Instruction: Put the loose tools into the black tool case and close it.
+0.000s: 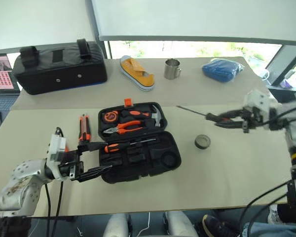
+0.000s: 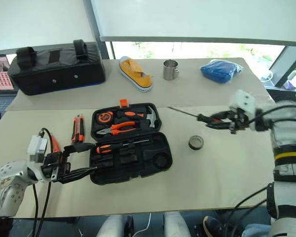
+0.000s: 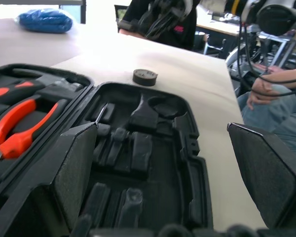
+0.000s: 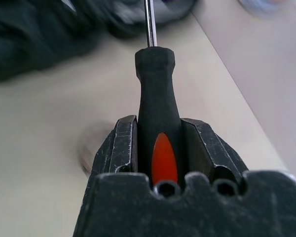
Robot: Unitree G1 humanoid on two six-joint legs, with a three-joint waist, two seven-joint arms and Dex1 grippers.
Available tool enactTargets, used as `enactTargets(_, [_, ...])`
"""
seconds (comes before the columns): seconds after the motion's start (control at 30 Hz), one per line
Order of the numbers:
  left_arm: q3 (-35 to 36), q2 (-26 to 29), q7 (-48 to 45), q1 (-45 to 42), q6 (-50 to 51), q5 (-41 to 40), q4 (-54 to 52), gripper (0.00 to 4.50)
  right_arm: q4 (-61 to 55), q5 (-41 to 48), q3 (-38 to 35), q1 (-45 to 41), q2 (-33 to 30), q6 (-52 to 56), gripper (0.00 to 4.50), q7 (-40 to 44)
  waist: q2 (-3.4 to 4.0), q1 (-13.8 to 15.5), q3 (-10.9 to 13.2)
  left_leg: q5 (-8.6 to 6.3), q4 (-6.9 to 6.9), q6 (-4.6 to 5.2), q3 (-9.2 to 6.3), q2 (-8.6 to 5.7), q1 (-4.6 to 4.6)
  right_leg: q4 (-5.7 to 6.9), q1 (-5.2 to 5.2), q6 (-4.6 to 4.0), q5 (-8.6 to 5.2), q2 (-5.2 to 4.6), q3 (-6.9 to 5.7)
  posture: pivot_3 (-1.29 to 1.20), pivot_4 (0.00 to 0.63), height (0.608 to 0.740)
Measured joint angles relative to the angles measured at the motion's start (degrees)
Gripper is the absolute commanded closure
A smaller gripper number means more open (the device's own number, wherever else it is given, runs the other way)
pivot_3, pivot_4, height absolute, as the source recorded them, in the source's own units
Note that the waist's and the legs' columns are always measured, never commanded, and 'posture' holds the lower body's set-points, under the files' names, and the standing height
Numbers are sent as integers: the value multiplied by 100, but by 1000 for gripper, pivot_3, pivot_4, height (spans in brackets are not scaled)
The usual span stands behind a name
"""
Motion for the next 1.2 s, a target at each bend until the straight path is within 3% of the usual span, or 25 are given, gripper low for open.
enactTargets(0.2, [381, 30, -10, 695, -467, 309, 394, 0, -1349, -413, 1386, -364, 1141, 1429, 3483, -317, 0, 26, 3, 0, 5, -1, 4, -5, -15, 7, -23, 0, 0, -16, -6, 0, 150, 740])
enactTargets(0.4, [407, -30, 81, 945, -580, 329, 328, 0, -1324, -1035, 2246, -669, 1742, 1769, 3483, -669, -3, 218, 2, 7, 33, -11, 23, -20, -94, 25, -99, 6, 7, -28, -19, 0, 150, 740])
enactTargets(0.73, [403, -174, 379, 1080, -579, 319, -50, 0, -829, -1586, 2521, -841, 1693, 1521, 3483, -732, -11, 180, 2, 6, 30, -11, 40, -18, -87, 18, -95, -1, 12, -16, -19, 0, 150, 740])
enactTargets(1.13, [402, -180, 444, 1104, -581, 320, -77, 0, -482, -1617, 2499, -840, 1696, 1318, 3483, -572, -11, 172, 2, 6, 29, -10, 42, -16, -85, 18, -95, -1, 12, -14, -19, 0, 150, 740])
enactTargets(1.17, [402, -180, 444, 1102, -582, 321, -77, 0, -481, -1618, 2495, -840, 1715, 1320, 2483, -575, -11, 171, 2, 6, 29, -10, 42, -16, -85, 18, -95, -1, 12, -14, -19, 0, 150, 740])
enactTargets(1.2, [402, -180, 445, 1097, -583, 323, -77, 0, -480, -1620, 2476, -841, 1736, 1317, 2212, -594, -11, 170, 1, 6, 28, -10, 42, -16, -85, 18, -95, -1, 12, -13, -19, 0, 150, 740])
